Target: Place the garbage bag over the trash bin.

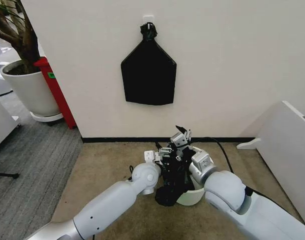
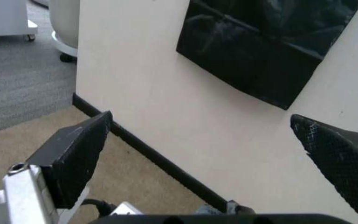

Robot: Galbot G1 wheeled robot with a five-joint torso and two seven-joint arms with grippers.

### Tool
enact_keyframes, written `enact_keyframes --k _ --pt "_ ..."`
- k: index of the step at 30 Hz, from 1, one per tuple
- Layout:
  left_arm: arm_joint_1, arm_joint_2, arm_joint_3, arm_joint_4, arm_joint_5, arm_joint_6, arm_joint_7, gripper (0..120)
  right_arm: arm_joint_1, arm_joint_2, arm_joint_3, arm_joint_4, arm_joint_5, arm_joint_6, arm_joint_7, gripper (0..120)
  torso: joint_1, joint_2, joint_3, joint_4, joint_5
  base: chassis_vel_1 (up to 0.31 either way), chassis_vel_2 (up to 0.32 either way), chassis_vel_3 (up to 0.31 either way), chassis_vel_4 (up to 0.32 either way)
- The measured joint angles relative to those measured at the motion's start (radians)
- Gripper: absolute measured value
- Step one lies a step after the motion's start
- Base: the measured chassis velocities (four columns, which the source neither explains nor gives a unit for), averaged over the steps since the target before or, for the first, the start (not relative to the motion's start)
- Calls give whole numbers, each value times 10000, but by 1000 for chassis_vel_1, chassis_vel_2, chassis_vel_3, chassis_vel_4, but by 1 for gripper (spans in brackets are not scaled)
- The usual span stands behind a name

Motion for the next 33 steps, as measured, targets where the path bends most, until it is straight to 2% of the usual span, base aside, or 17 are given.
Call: enact_keyframes --k 4,7,10,11,13,15,18,21,26,33 --pt "227 84 -187 -466 531 -213 -73 1 58 133 -186 -323 306 850 457 100 1 -2 3 -4 -1 0 0 0 0" --pt "387 194 -390 -978 641 -178 -356 1 84 196 -62 -482 250 904 251 100 0 -2 3 -2 2 0 0 0 0" --pt "792 573 -896 -2027 680 38 -906 1 270 327 37 -397 1086 -13 459 100 1 -2 2 -4 0 0 0 0 0" --pt "792 573 -896 -2027 680 38 -906 1 270 327 37 -397 1086 -13 459 100 1 -2 2 -4 0 0 0 0 0" --pt "1198 943 -1485 -2709 800 110 -1076 1 564 551 -23 -149 2351 -1025 1188 100 0 -1 0 -2 -3 0 0 0 0" --pt "1687 1232 -2193 -3204 1101 129 -1117 1 813 801 -113 -134 2981 -1572 1697 100 0 -2 0 3 -1 0 0 0 0" --pt "2332 1484 -3113 -3703 1623 131 -1117 1 1017 1052 -272 -308 2936 -1710 1742 100 0 -2 1 4 -2 0 0 0 0" --pt "2688 1669 -3595 -3991 1952 130 -999 1 1043 1188 -344 -360 2731 -1724 1596 100 0 -1 0 1 -4 0 0 0 0" --pt "3283 2220 -4284 -4350 2969 -130 -480 1 1069 1845 -564 -305 2248 -1949 1512 100 0 -1 0 2 -2 0 0 0 0" --pt "3254 2070 -4426 -3984 3509 -535 -146 1 1102 2550 -895 -492 1460 -1855 1154 100 0 -1 0 -1 -4 0 0 0 0"
